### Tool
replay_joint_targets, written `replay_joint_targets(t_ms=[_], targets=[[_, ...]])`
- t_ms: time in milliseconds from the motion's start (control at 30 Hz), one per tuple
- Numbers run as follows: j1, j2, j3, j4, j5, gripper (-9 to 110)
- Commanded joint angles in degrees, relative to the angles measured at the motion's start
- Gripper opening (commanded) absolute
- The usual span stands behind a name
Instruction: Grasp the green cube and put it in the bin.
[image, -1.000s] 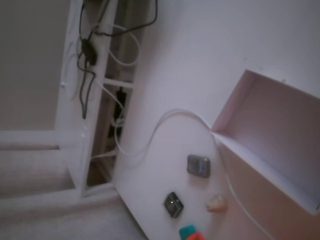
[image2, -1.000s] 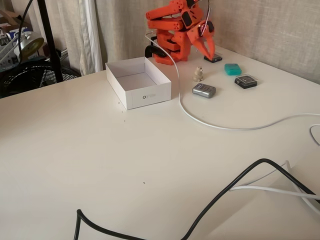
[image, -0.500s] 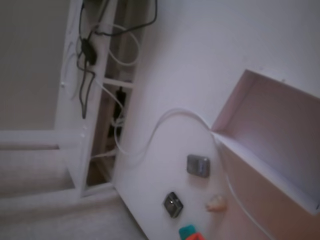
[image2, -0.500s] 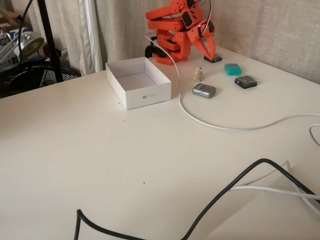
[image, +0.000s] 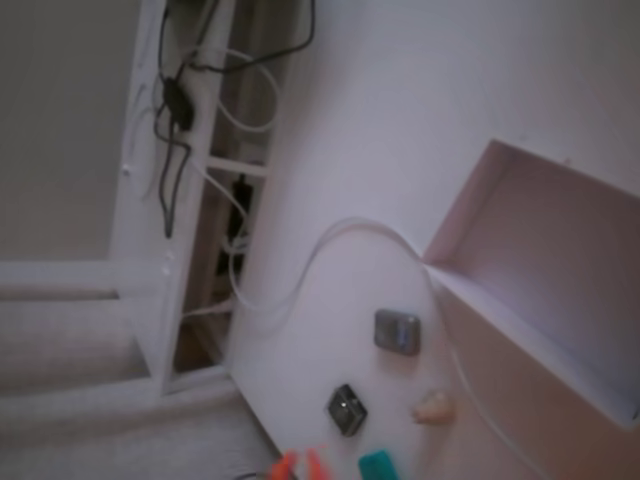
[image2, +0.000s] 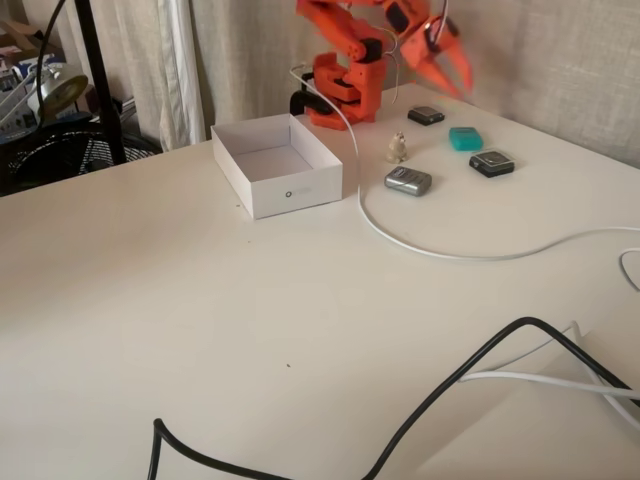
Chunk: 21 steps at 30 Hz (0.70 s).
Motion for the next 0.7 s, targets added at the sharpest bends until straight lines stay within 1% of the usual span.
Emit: replay_joint_targets(t_ms=[0, 167, 233, 367, 400, 433, 533, 667], targets=[[-3.6, -13.89, -22.41, 4.92, -0.79, 12], [-9.23, -27.77, -46.14, 22.24, -5.8, 23], [-11.43, -32.61, -54.49, 29.71, -11.07, 24], [-13.45, -40.34, -68.12, 38.58, -18.72, 31], [-13.71, -42.1, -71.02, 41.22, -22.15, 31], [-13.97, -43.86, -73.56, 44.21, -25.31, 32], [-14.85, -47.9, -77.26, 50.54, -30.59, 34], [-15.64, -51.06, -74.71, 53.35, -30.59, 34]])
